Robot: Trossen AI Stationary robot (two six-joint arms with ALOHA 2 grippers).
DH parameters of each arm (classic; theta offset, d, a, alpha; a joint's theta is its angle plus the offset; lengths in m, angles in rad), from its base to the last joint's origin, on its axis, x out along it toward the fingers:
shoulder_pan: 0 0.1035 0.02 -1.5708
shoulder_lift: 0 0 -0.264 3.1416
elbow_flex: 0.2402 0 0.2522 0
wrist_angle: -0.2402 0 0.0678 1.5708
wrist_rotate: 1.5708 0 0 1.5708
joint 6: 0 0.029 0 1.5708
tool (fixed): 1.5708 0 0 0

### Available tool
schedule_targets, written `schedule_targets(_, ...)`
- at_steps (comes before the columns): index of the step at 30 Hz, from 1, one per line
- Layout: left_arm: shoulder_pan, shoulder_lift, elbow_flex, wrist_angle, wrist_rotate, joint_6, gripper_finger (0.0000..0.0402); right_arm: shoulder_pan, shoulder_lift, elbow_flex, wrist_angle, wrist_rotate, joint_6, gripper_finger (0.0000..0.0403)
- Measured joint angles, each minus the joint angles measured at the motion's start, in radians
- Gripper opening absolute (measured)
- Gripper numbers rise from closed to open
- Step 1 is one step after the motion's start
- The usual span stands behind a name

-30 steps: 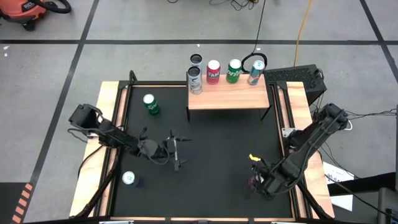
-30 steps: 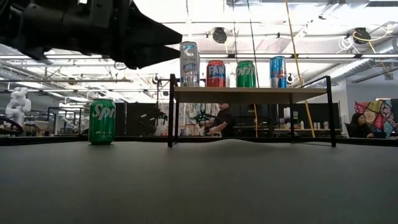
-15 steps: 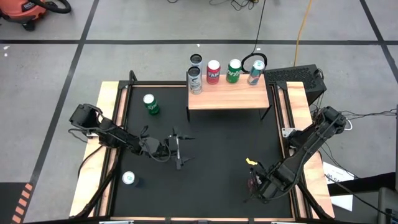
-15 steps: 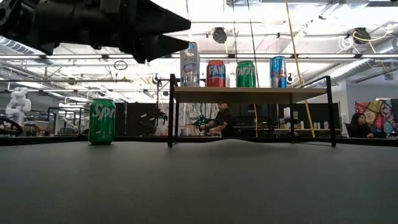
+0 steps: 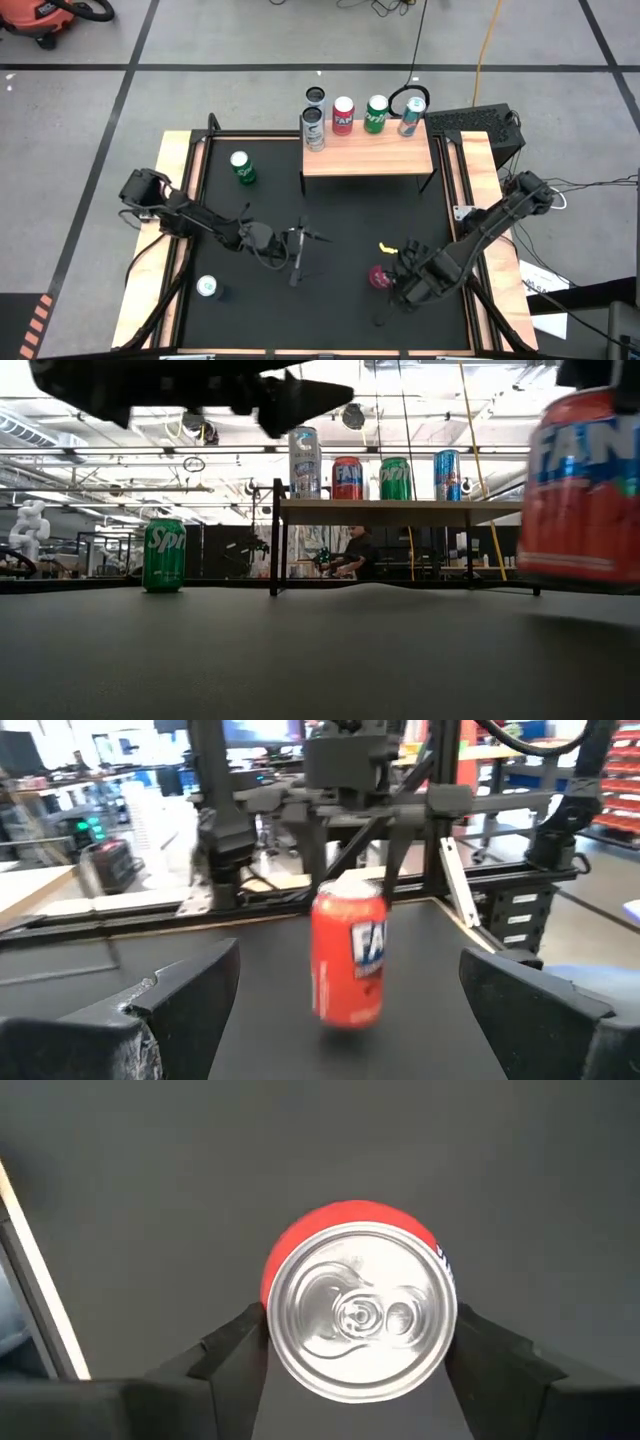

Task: Place canned beverage on shelf
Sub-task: Put the orange soda can on the shelf aligned with the other orange soda can

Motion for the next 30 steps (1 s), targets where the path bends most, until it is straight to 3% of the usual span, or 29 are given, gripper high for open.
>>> schedule_targets(12, 0.024, 0.183, 0.243, -0.175, 0.063, -0.008, 0.0377, -0.175, 0.005, 0.0, 0.119, -0.008, -0.325, 0.0248)
schedule_targets(23, 0.026, 0.193, 0.255, -0.222, -0.04, -0.06, 0.0377, -0.283, 0.108, 0.005, 0.248, -0.131, -0.579, 0.0251)
schedule_targets(30, 0.026, 0.193, 0.255, -0.259, -0.048, -0.082, 0.0377, -0.295, 0.109, 0.002, 0.278, -0.119, -0.649, 0.0297)
